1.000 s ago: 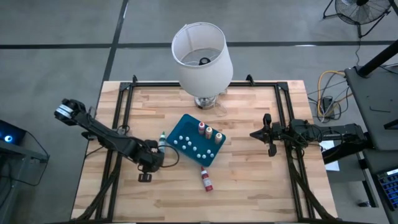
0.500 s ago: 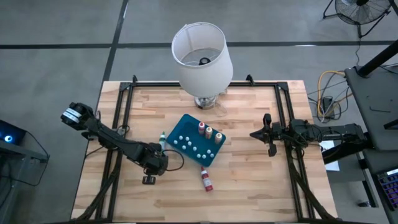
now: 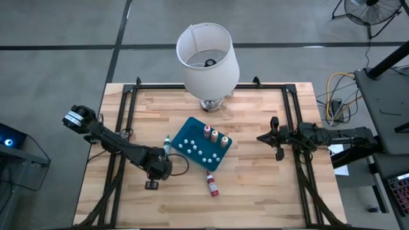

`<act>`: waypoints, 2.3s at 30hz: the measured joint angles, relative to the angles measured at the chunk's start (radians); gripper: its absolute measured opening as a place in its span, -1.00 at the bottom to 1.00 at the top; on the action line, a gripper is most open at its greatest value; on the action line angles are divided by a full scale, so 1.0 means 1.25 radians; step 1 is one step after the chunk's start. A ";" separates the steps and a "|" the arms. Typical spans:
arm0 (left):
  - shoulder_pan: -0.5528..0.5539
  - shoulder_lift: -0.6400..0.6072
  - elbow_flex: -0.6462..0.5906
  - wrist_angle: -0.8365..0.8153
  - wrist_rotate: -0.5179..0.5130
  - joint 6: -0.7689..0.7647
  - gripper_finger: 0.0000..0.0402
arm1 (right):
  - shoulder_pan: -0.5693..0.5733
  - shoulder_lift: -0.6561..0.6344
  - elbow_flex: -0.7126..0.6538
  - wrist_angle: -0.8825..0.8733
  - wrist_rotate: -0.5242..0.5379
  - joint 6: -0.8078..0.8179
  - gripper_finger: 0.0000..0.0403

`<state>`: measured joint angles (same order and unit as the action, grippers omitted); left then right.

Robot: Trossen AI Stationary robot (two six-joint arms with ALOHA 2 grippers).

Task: Pick & Place food coloring
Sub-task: Put the small black food coloring bottle into the blue container

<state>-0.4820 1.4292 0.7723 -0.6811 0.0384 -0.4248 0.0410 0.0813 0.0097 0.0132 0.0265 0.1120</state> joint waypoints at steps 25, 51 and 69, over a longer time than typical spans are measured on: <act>0.113 -0.021 0.250 -0.154 -0.055 0.240 -0.78 | 0.000 0.000 0.000 0.000 0.000 0.000 -0.96; 0.323 0.037 0.328 -0.137 -0.044 0.353 -0.78 | 0.000 0.000 0.000 0.000 0.000 0.000 -0.96; 0.398 0.312 0.666 -0.245 -0.033 0.457 -0.78 | 0.000 0.000 0.000 0.000 0.000 0.000 -0.96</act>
<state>0.0151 1.8186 1.6050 -0.9872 -0.0032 0.1463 0.0409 0.0818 0.0093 0.0129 0.0265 0.1120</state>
